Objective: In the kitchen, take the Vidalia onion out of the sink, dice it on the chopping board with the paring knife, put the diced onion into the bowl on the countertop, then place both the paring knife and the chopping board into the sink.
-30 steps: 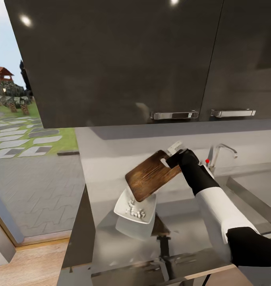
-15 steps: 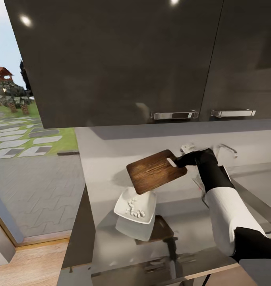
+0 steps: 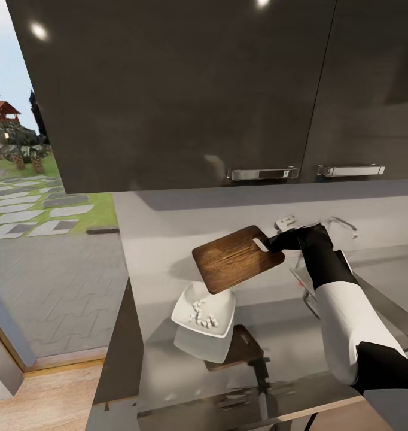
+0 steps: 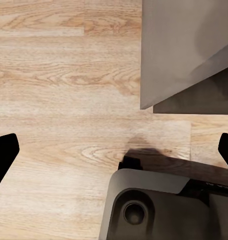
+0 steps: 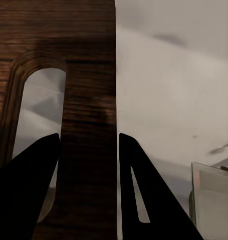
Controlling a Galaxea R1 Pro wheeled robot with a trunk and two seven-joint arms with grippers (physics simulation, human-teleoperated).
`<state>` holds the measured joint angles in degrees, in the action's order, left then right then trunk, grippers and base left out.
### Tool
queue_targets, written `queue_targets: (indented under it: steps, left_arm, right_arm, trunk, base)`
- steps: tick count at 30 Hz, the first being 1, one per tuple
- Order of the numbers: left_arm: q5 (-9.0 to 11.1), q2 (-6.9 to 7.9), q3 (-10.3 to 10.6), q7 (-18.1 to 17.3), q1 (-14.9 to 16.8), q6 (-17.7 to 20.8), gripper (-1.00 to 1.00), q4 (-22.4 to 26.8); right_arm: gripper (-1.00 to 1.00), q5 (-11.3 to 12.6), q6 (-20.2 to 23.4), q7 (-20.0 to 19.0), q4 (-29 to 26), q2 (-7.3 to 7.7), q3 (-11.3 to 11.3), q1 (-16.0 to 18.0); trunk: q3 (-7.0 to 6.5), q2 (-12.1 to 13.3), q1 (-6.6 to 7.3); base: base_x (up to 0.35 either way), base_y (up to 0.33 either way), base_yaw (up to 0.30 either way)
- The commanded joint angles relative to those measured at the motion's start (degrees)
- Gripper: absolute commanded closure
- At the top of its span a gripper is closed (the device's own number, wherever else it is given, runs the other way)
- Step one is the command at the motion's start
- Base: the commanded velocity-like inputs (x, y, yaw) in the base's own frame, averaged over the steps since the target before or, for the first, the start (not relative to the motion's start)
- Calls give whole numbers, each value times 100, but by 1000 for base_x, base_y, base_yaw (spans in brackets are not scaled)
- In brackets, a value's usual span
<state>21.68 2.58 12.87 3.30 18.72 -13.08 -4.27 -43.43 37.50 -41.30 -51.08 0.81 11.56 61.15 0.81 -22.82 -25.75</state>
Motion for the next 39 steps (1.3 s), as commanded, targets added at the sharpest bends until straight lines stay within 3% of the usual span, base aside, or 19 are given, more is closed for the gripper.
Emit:
queue_targets:
  steps: [1,28,39]
  left_arm:
    - [31,-3,49,4,9,-34,-100,-21]
    - [30,-3,48,-4,9,-34,-100,-21]
    - [36,-165,41,-24,9,-29,-100,-18]
  right_arm:
    - [100,-58,-4,-54,-7,-2,9,7]
    - [100,-60,-15,-12,-5,-35,-6,6]
    - [100,-50,-30,-10,80,-36,-10,7]
  trunk:
    - [8,-10,-3]
    - [8,-10,-3]
    - [8,-10,-3]
  base:
    - [0,0,0]
    - [0,0,0]
    - [0,0,0]
